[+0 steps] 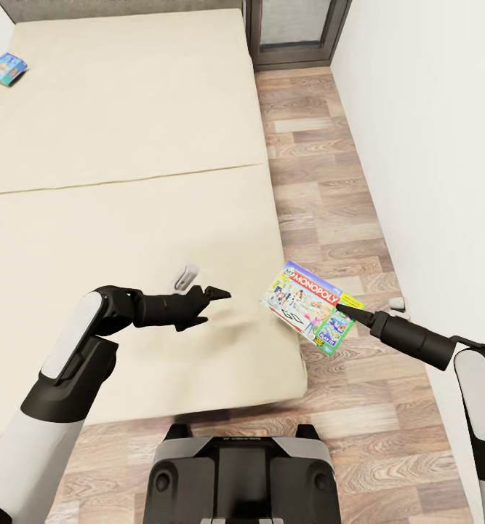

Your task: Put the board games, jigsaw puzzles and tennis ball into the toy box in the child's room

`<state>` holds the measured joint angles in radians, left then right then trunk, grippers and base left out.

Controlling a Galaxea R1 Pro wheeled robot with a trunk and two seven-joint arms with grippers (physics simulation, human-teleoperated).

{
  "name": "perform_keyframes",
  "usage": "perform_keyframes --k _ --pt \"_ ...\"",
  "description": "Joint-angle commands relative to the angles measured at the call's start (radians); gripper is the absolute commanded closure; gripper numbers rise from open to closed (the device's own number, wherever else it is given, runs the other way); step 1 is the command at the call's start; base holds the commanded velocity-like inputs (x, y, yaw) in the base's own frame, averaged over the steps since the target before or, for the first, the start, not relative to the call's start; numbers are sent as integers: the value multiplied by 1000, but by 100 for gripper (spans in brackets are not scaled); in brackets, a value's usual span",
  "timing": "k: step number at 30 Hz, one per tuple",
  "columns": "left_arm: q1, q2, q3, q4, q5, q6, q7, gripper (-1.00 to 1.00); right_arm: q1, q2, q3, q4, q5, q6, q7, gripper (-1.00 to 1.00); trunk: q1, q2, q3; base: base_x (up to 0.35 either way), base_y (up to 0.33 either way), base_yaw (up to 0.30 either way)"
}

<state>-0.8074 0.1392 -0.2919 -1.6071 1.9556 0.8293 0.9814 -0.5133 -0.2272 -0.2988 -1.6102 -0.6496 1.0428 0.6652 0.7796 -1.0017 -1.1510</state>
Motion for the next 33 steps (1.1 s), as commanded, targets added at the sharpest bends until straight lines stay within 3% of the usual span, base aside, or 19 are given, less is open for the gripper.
perform_keyframes --k 1,17,26,33 --pt "0 1 0 -1 9 -1 10 -100 -1 0 -1 0 5 4 7 100 -4 7 3 0 0 0" --pt "1 8 2 -1 6 -1 10 -100 -1 7 5 0 6 4 7 100 -65 119 74 0 0 0" --pt "4 9 4 -1 -46 0 9 -100 -1 8 6 0 6 4 7 100 -100 182 117 0 0 0" --pt "11 8 5 -1 -66 0 8 -100 -1 10 6 0 6 4 7 100 -126 231 150 0 0 0"
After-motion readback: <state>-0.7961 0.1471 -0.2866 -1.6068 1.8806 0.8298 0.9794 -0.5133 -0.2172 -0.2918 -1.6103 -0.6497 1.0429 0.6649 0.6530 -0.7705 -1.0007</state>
